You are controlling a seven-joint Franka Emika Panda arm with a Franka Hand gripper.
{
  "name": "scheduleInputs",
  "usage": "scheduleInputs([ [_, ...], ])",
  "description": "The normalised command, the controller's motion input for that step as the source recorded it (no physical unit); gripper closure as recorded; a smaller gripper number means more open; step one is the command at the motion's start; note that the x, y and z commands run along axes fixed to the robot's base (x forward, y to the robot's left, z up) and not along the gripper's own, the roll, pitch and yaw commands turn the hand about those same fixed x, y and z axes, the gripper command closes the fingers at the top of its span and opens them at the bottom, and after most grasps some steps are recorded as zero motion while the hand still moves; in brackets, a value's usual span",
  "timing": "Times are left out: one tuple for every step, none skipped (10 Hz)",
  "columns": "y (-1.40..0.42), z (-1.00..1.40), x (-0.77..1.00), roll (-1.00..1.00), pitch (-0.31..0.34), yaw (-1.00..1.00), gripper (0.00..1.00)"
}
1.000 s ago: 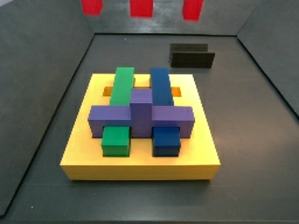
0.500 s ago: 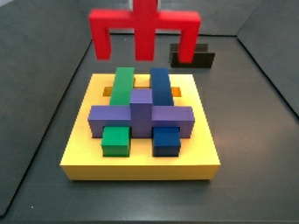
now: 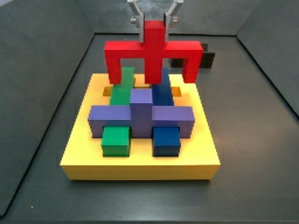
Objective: Pick up the red object. Move up. Move to above the board. Insert the red object.
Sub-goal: Insert the red object.
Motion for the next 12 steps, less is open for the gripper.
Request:
scheduleInputs([
  [0.01, -0.04, 0.00, 0.19, 0.043, 0.00, 1.00],
  [0.01, -0.05, -0.02, 0.13, 0.033, 0.00, 1.00],
  [0.03, -0.14, -0.17, 0.08, 0.000, 0.00, 1.00],
  [0.00, -0.09, -0.15, 0.04, 0.000, 0.00, 1.00],
  [0.00, -0.09, -0.19, 0.05, 0.000, 0.00, 1.00],
  [0.00, 0.00, -0.12, 0.05, 0.000, 0.00, 1.00],
  [0.00, -0.09, 0.00, 0.04, 0.000, 0.04, 1.00],
  [0.00, -0.18, 0.04, 0.01, 0.000, 0.07, 1.00],
  [0.00, -0.32, 0.11, 0.03, 0.000, 0.01, 1.00],
  [0.02, -0.07, 0.00, 0.00, 0.000, 0.00, 1.00],
  [0.00, 0.04, 0.00, -0.02, 0.000, 0.00, 1.00],
  [0.00, 0.00, 0.00, -0.01, 0.000, 0.00, 1.00],
])
